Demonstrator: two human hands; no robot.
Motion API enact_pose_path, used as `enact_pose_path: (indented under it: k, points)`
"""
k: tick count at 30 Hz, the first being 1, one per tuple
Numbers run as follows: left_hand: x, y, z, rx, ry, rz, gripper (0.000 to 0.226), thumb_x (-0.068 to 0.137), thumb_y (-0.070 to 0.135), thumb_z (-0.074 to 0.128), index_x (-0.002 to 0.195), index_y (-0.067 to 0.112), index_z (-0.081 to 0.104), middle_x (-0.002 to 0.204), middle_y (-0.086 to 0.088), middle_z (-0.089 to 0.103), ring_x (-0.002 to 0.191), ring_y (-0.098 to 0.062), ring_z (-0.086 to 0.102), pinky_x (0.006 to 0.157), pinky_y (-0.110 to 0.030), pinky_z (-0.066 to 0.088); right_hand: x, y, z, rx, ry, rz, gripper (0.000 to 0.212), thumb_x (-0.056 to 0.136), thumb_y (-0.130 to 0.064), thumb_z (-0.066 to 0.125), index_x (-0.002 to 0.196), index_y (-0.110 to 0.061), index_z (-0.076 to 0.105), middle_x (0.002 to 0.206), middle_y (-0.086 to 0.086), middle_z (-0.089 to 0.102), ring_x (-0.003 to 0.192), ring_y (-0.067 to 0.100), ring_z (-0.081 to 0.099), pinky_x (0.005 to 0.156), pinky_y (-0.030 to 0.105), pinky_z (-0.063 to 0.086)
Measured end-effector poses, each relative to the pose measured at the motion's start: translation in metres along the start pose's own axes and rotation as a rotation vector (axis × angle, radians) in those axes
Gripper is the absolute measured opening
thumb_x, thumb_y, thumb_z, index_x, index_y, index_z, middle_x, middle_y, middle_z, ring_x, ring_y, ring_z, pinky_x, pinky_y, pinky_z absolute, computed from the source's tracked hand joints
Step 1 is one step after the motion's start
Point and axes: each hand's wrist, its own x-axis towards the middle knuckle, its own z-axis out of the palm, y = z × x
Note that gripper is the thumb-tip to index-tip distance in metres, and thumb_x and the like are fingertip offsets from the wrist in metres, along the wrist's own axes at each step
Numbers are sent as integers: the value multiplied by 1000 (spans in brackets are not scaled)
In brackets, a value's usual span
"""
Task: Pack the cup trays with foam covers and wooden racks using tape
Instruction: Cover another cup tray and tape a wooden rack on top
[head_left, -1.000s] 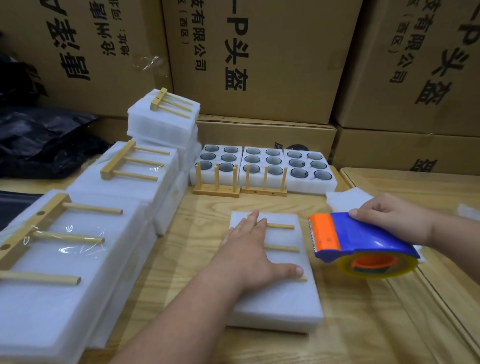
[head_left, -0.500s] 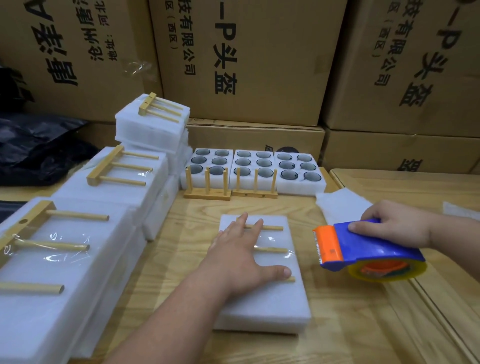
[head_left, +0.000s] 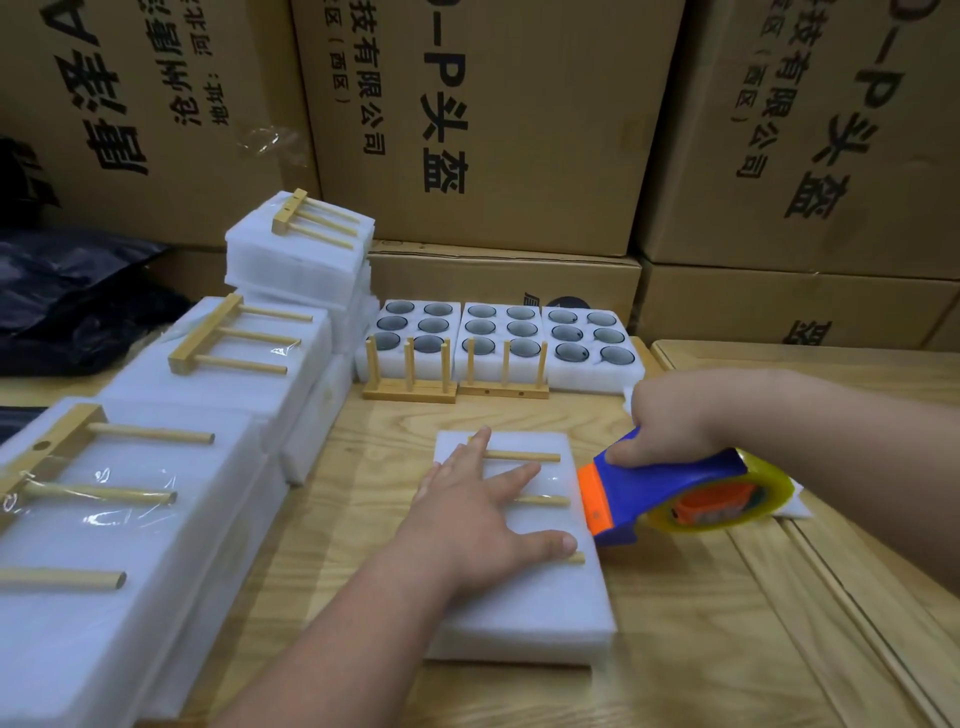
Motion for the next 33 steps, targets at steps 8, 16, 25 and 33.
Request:
enact_pose_path:
  k: [8, 16, 25, 33]
  points:
    - [3, 2, 2, 65, 51, 23, 48, 101, 62, 29, 149, 57, 30, 169, 5, -15, 155, -18, -11, 125, -40, -6, -5, -50, -26, -219, 59, 35, 30, 87, -50, 44, 75, -24, 49, 81, -7, 55, 75, 19, 54, 56, 31, 32]
    - [4, 2, 6, 122, 68, 20, 47, 103, 52, 34, 150, 56, 29, 169, 4, -15, 155, -21, -8, 125, -42, -2, -8, -95, -37, -357, 58, 28, 14, 86, -29, 44, 83, -23, 57, 87, -6, 62, 86, 21, 64, 81, 33, 51]
    - [5, 1, 9, 117, 106, 30, 46, 102, 51, 35, 148, 56, 34, 169, 5, -11, 156, -21, -5, 126, -40, -3, 2, -104, -37, -365, -3, 59, 13, 88, -22, 46, 82, -24, 58, 91, -8, 63, 92, 25, 64, 84, 36, 51]
    - [5, 3, 8, 140, 111, 28, 45, 103, 51, 35, 148, 55, 36, 170, 4, -8, 156, -21, -3, 126, -40, 0, -3, -105, -32, -363, 19, 69, 15, 87, -19, 47, 80, -24, 59, 91, -8, 60, 89, 29, 60, 66, 38, 44]
